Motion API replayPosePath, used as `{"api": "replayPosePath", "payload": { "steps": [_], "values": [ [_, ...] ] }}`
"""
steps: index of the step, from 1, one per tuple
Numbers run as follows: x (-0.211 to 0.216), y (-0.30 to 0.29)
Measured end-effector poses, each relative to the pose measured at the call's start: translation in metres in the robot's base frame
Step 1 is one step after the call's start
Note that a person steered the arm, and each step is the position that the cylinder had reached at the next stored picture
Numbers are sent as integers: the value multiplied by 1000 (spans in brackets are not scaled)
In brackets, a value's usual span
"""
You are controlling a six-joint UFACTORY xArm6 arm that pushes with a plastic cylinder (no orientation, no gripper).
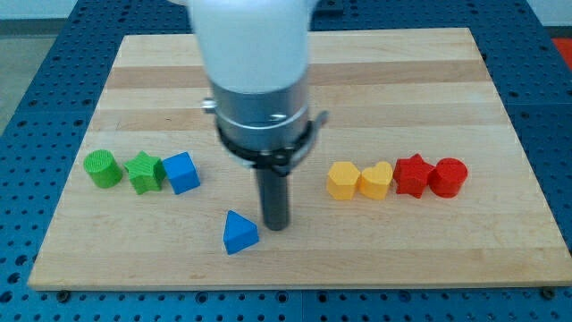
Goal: Move the yellow hexagon to the top right
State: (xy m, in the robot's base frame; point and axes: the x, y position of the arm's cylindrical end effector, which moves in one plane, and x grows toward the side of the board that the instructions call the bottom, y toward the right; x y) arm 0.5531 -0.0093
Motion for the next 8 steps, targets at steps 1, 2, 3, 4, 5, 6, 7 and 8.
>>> {"api": "replayPosePath", "payload": {
  "steps": [1,2,3,4,5,6,7,8],
  "values": [
    [0,27],
    [0,27],
    [-11,52],
    [-30,53],
    [-115,59],
    [-156,61],
    [-156,61],
    [-132,29]
  ]
}}
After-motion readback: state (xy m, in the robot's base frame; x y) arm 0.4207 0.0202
